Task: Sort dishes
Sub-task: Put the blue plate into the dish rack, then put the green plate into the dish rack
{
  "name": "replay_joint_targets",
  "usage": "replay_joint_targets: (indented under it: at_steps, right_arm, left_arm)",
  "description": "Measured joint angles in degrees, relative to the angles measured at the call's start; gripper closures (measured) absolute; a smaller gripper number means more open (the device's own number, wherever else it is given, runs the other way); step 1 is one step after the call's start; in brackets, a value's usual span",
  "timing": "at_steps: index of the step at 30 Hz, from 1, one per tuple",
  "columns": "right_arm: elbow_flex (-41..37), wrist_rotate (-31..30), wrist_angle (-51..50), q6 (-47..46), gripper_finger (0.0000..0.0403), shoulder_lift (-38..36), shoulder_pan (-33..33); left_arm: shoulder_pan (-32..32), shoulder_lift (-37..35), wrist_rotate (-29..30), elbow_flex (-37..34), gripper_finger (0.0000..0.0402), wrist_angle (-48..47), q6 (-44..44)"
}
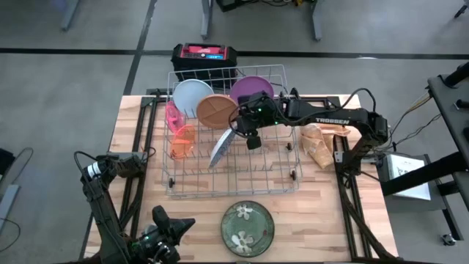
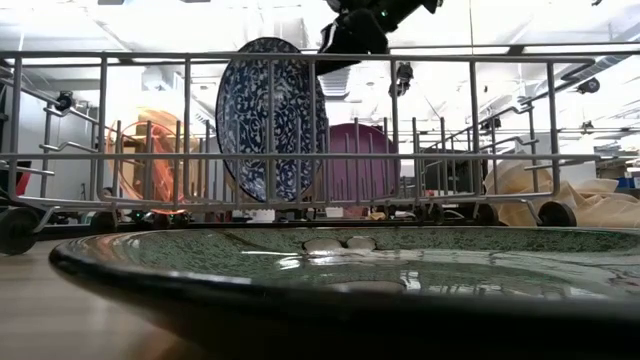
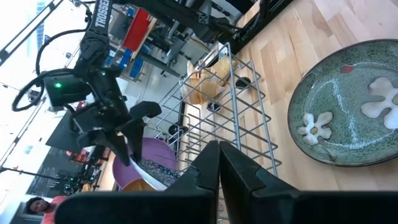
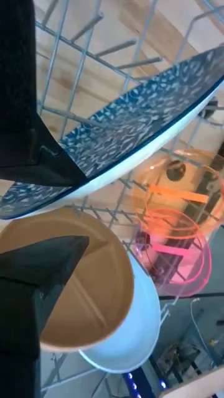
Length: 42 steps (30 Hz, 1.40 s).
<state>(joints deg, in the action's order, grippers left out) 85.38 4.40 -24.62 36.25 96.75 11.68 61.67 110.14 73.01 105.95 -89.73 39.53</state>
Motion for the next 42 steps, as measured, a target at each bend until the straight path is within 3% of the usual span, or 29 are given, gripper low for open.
replay_joint_targets:
  at_steps: [21, 35, 39, 42]
  right_arm:
    - [5.34, -1.78, -2.95, -2.98, 0.0286, -2.92, 0.0]
    - [5.34, -1.4, -9.03, -4.57, 0.0268, -5.97, 0.0]
    - [5.32, 7.8, -17.17, -0.63, 0.0265, -5.97, 0.01]
    - [4.57, 7.99, -18.84, -0.57, 0.0268, -5.95, -0.53]
  left_arm:
    - [0.01, -0.01, -0.07, 0.0, 0.0401, 0.13, 0.0]
    - [0.01, 0.01, -0.11, 0.0, 0.0401, 0.1, 0.0]
    - [0.0, 0.01, -0.11, 0.0, 0.0401, 0.1, 0.0]
    - [0.0, 0.01, -0.13, 0.0, 0.0401, 0.1, -0.02]
